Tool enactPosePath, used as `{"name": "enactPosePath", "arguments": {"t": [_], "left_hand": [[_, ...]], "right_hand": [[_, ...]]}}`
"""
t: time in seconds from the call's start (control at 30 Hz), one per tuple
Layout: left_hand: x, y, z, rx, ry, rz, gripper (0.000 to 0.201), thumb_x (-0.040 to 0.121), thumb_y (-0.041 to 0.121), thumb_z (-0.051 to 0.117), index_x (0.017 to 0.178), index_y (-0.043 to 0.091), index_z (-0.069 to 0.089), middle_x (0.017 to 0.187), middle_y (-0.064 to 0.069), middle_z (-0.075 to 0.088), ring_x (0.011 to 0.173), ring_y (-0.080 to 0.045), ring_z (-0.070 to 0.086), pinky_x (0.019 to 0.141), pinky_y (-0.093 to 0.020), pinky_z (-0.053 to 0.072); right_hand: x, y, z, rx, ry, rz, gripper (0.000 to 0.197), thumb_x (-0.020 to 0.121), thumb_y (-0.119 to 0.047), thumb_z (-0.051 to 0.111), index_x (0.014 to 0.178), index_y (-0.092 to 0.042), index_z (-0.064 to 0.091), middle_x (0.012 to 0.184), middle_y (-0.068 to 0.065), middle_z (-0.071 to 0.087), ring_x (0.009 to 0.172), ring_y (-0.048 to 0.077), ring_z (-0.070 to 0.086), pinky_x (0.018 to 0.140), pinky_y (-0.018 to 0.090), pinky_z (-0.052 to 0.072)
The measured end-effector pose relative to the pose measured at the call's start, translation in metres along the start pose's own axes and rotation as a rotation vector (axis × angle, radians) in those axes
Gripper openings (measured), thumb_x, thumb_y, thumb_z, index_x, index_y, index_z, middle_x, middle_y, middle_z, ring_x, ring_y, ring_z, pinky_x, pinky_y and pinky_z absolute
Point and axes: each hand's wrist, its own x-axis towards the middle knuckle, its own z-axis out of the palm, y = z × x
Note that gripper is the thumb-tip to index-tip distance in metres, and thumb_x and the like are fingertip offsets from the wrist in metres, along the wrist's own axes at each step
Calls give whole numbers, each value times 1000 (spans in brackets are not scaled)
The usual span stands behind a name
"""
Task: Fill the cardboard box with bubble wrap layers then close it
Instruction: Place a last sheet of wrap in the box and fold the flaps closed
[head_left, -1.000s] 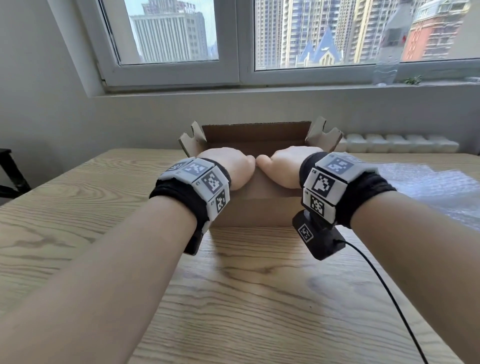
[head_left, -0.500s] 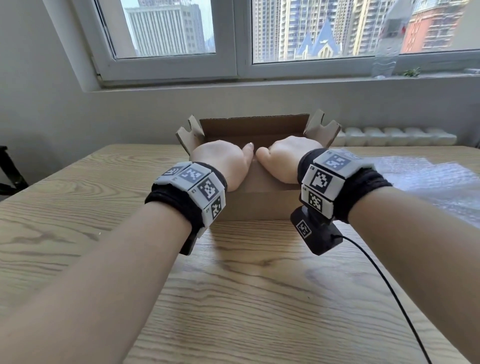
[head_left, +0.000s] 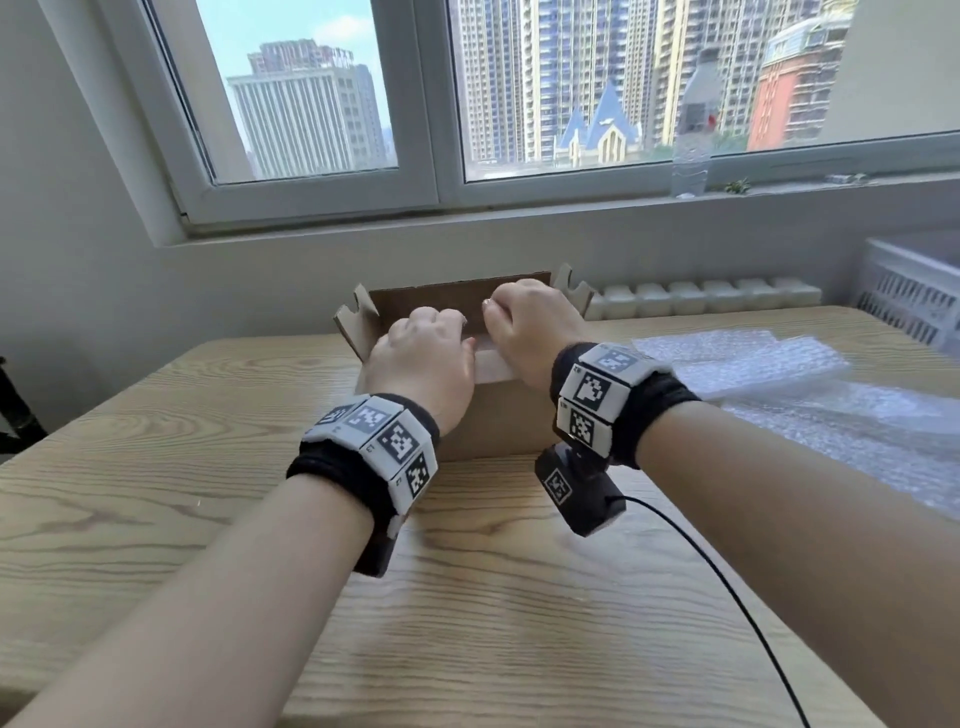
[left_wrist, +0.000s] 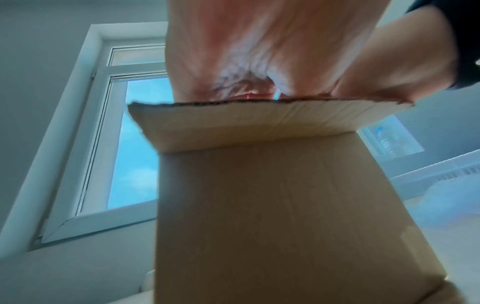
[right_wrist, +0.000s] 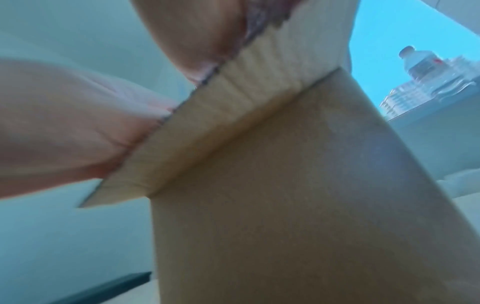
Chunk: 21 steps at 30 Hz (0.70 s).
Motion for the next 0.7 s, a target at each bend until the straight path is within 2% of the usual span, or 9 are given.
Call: {"name": "enactPosePath", "arguments": {"t": [0.13, 0.2, 0.3, 0.37, 0.43, 0.5, 0.57, 0.63, 0.7], "left_hand": [[-12, 34, -4, -151, 108, 144, 34, 94, 26, 45, 126, 21, 55, 132, 0, 52, 127, -21, 43, 110, -36, 31], [-18, 57, -2, -217, 118, 234, 32, 93, 23, 47, 124, 22, 57, 133, 2, 52, 130, -19, 39, 114, -36, 27], [-26, 95, 7, -230, 68, 347, 31, 93, 20, 47, 122, 24, 59, 133, 4, 51, 132, -18, 37, 113, -32, 23], [-31, 118, 15, -267, -4, 401, 31, 93, 19, 48, 120, 25, 60, 132, 5, 53, 130, -17, 39, 110, -31, 26], [-35, 138, 24, -325, -110, 432, 29, 92, 20, 48, 117, 26, 62, 130, 5, 55, 126, -18, 43, 109, -34, 32], [-38, 154, 33, -359, -221, 442, 28, 93, 21, 48, 116, 25, 63, 128, 3, 56, 122, -19, 48, 105, -38, 38], [-39, 166, 41, -349, -316, 432, 28, 94, 23, 47, 118, 26, 62, 129, 2, 55, 120, -19, 50, 103, -38, 40], [-39, 174, 47, -314, -384, 415, 30, 94, 27, 47, 122, 26, 59, 131, 2, 53, 121, -18, 49, 103, -37, 40], [-39, 178, 51, -304, -446, 403, 33, 95, 29, 48, 127, 24, 55, 134, 0, 51, 124, -18, 47, 106, -36, 38]], "right_hand": [[-33, 19, -28, 33, 202, -16, 21, 91, -19, 46, 98, -7, 61, 105, 10, 59, 101, 24, 52, 84, 28, 39], [-48, 40, -43, 6, 179, 96, 17, 87, -16, 47, 97, -7, 58, 105, 12, 57, 100, 26, 52, 84, 30, 39], [-69, 81, -66, -153, -136, 364, 22, 87, -20, 46, 98, -7, 59, 108, 13, 57, 101, 29, 55, 85, 34, 46], [-86, 108, -81, -309, -392, 458, 24, 90, -24, 45, 81, -8, 60, 93, 11, 60, 86, 25, 58, 69, 28, 49], [-101, 130, -95, -400, -585, 511, 29, 91, -21, 45, 64, -14, 54, 74, 7, 55, 73, 22, 54, 56, 23, 40], [-112, 147, -105, -452, -710, 548, 25, 91, -24, 49, 89, -8, 68, 93, 8, 66, 91, 24, 59, 72, 27, 47], [-120, 157, -113, -467, -773, 574, 37, 91, -31, 51, 117, -9, 65, 119, 6, 64, 112, 23, 58, 94, 32, 46], [-124, 161, -117, -482, -809, 565, 40, 91, -35, 50, 120, -9, 63, 119, 4, 63, 114, 22, 56, 95, 31, 43], [-126, 164, -119, -508, -812, 569, 32, 93, -32, 49, 102, -5, 64, 97, 3, 60, 100, 22, 58, 82, 28, 43]]}}
